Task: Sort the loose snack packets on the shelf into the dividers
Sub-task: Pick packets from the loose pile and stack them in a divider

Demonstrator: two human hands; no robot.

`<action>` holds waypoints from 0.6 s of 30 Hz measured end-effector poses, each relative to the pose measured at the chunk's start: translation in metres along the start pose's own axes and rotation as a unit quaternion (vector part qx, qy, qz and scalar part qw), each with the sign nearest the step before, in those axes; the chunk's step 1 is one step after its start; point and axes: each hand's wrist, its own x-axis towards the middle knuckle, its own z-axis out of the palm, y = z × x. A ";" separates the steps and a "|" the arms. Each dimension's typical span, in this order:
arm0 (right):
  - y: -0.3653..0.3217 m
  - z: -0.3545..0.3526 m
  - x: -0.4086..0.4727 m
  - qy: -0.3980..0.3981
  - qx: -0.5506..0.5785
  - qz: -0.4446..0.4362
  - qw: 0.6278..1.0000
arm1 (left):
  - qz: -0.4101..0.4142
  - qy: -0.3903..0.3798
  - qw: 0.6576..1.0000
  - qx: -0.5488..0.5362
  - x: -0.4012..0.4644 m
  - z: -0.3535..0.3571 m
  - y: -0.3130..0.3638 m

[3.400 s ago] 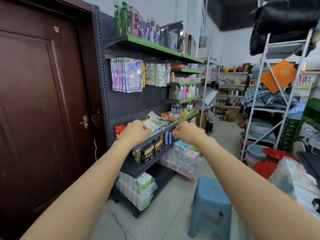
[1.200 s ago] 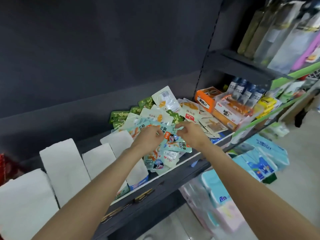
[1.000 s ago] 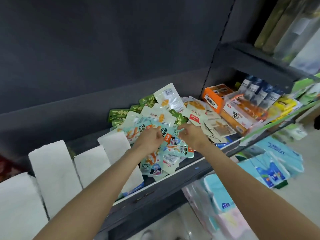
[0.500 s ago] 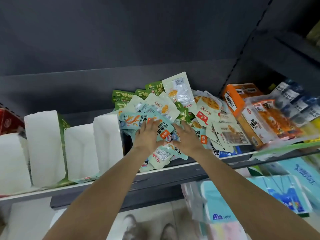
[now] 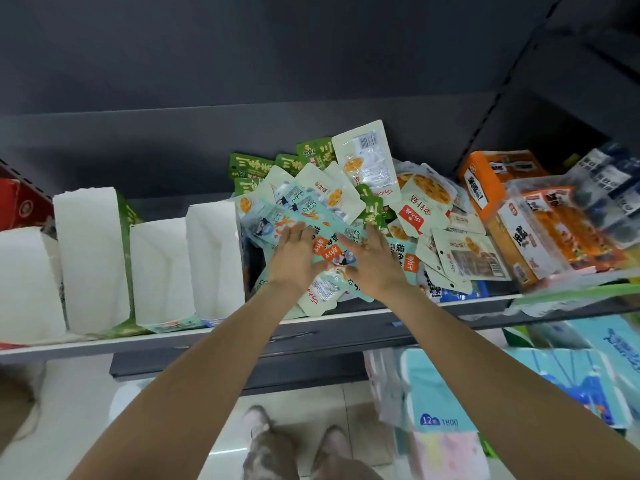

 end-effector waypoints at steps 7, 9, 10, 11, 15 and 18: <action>-0.009 -0.009 -0.002 0.001 0.046 0.013 0.999 | 0.066 0.028 0.997 -0.029 -0.005 -0.036 0.016; -0.016 -0.018 -0.005 0.036 0.081 -0.017 0.996 | 0.045 0.067 0.990 -0.119 -0.003 -0.055 0.018; -0.021 -0.024 -0.007 0.052 0.112 -0.049 0.991 | 0.028 0.093 0.980 -0.171 -0.004 -0.066 0.019; -0.028 -0.030 -0.008 0.058 0.153 -0.084 0.983 | 0.007 0.113 0.966 -0.232 -0.006 -0.077 0.020; -0.066 -0.047 -0.012 0.109 0.203 -0.161 0.960 | -0.096 0.100 0.849 -0.509 -0.024 -0.124 0.022; -0.094 -0.056 -0.018 0.187 0.192 -0.168 0.948 | -0.078 0.077 0.823 -0.558 -0.043 -0.154 0.011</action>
